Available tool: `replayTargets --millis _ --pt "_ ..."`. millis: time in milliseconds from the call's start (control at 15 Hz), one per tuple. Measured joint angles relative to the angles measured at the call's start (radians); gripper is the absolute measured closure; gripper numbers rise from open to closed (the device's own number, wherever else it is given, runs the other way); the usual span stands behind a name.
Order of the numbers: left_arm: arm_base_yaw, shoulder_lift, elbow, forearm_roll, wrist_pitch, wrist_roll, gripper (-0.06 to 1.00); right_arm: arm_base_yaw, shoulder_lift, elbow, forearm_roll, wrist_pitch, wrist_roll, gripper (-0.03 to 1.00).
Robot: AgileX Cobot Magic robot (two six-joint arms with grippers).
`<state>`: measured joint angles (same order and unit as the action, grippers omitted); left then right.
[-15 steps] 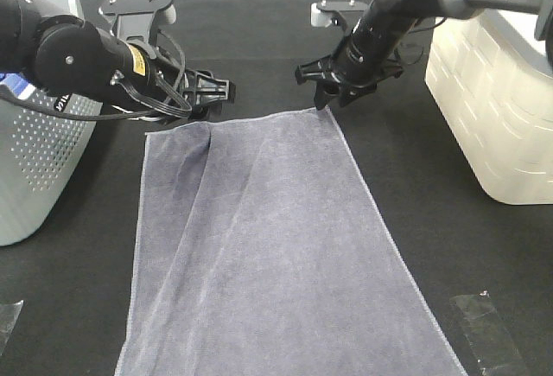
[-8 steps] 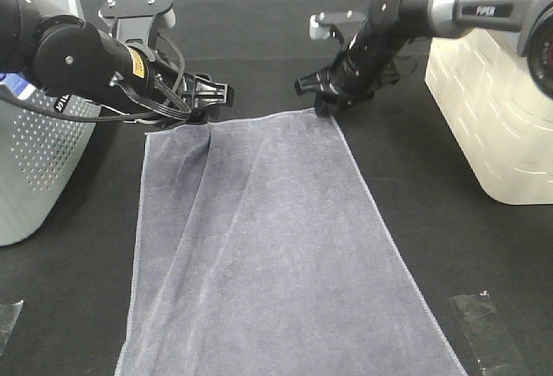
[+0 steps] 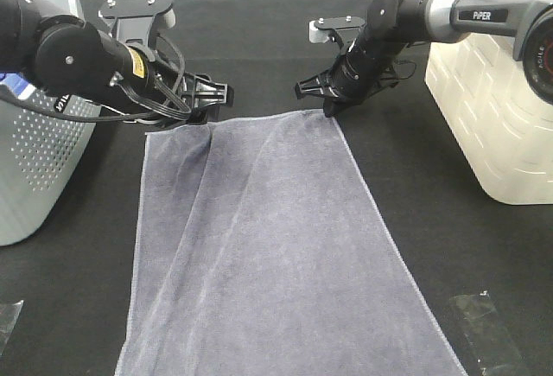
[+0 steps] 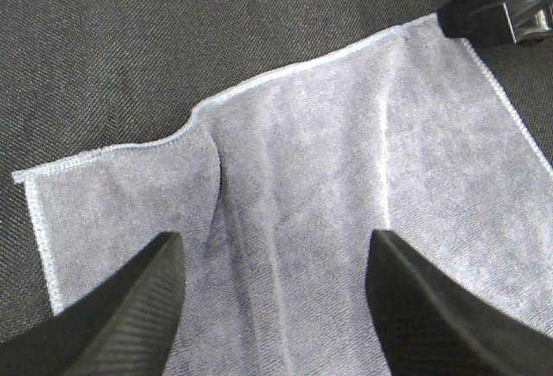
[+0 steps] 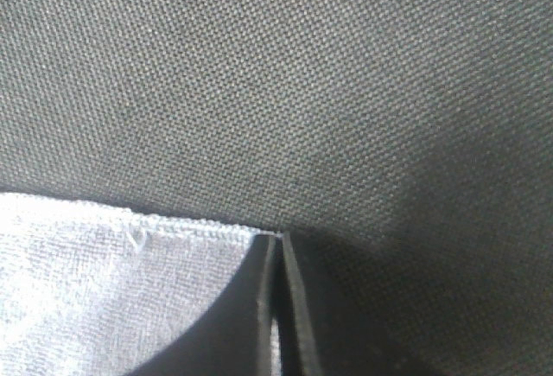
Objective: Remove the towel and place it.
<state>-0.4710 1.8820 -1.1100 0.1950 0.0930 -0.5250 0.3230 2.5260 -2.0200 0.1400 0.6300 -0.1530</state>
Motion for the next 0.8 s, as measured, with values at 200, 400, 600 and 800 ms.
replayTargets --millis 200,400,600,800 --pt "0.006 0.001 0.0 -0.001 -0.005 -0.001 0.35 0.0 -0.018 -0.001 -0.013 0.053 0.003 0.97" --pt "0.08 0.041 -0.004 -0.017 -0.077 -0.076 0.35 0.0 -0.088 0.001 -0.162 0.139 0.086 0.97" --pt "0.105 0.138 -0.088 -0.021 -0.037 -0.093 0.35 0.0 -0.111 0.001 -0.298 0.18 0.162 0.97" --pt "0.105 0.232 -0.23 -0.021 0.091 -0.094 0.35 0.0 -0.111 0.001 -0.377 0.209 0.21 0.97"
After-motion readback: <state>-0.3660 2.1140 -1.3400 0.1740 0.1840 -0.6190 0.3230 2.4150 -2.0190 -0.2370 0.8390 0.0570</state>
